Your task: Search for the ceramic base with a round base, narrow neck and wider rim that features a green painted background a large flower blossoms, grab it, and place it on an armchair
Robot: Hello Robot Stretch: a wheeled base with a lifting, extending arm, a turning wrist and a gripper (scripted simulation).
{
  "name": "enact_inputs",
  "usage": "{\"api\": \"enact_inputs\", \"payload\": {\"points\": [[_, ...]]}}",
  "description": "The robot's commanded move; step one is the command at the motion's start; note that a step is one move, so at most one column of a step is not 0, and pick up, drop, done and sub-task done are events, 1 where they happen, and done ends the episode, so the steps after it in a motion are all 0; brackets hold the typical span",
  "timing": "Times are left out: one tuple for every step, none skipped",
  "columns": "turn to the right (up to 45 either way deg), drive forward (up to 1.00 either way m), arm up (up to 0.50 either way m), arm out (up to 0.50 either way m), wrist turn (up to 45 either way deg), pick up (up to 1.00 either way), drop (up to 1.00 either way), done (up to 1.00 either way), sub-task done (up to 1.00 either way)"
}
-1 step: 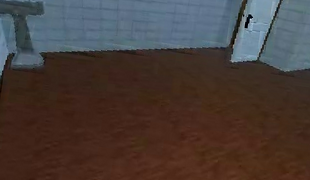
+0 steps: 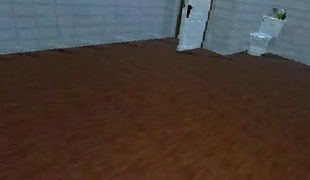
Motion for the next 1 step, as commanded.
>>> {"api": "enact_inputs", "payload": {"points": [[0.0,1.00,0.00,0.00,0.0,0.00,0.00,0.00,0.00]]}}
